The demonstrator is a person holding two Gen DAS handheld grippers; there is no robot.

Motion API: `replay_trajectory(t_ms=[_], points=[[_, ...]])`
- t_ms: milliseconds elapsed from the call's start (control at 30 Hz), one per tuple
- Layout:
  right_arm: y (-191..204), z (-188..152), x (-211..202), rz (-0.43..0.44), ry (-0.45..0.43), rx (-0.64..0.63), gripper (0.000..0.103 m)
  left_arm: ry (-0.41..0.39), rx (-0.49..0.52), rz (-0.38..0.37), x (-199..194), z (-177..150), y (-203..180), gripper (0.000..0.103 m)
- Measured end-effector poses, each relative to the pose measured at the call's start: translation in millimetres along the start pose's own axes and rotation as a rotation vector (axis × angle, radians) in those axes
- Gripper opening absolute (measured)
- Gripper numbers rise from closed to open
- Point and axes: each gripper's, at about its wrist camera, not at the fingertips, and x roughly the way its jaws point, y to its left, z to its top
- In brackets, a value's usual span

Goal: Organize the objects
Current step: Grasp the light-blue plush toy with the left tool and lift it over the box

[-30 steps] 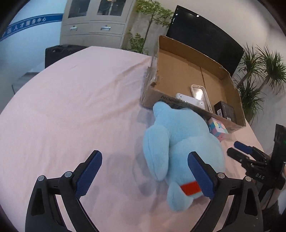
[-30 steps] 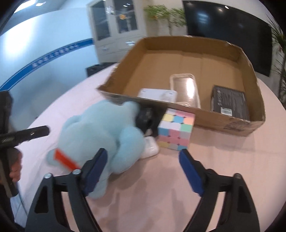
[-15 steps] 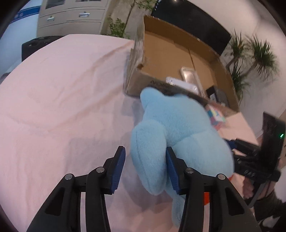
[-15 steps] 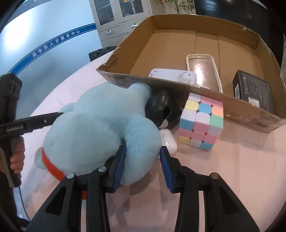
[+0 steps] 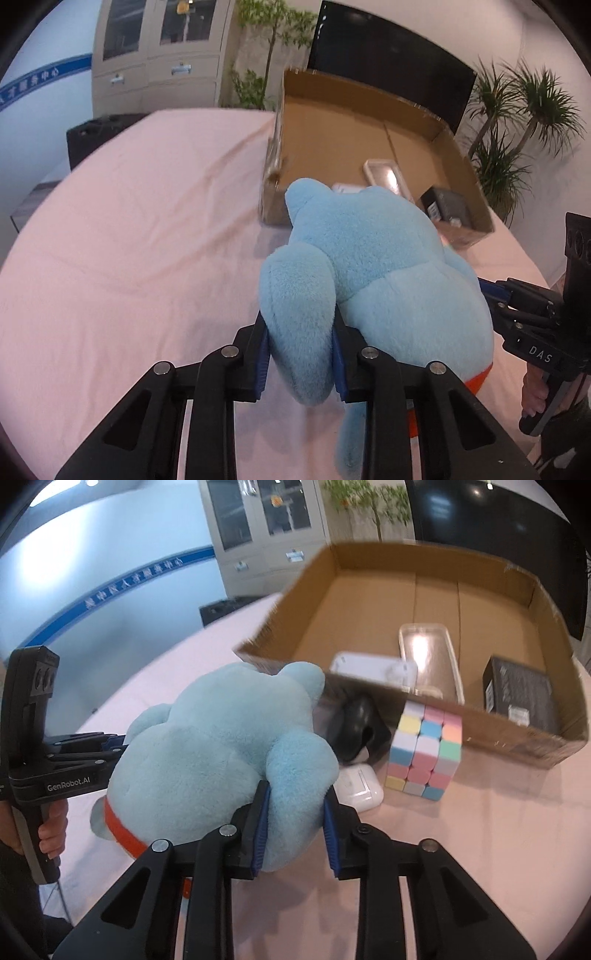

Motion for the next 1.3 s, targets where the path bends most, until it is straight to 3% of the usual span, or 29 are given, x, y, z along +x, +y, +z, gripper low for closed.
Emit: replay_trajectory(t_ms=[167, 400, 933, 1300], points=[[3.4, 21.3, -26.6, -0.022, -0.076, -0.034, 0.024, -0.075, 0.071, 0.039, -26.6, 28.2, -23.1, 0.025], [-15.3, 57.3, -40.2, -0.088, -0.148, -0.038, 0.024, -0.130, 0.119, 0.025, -24.0, 81.2, -43.4, 0.025], [-81.0, 148.4, -20.3, -0.252, -0.215, -0.055, 0.024, -0.129, 0.193, -0.010, 55.6, 214.2, -79.0, 0.024], [-93.8, 179.8, 34.1, -0.344, -0.168, -0.111, 0.024, -0.060, 0.164, 0.006, 139.6, 239.2, -58.5, 0.024]])
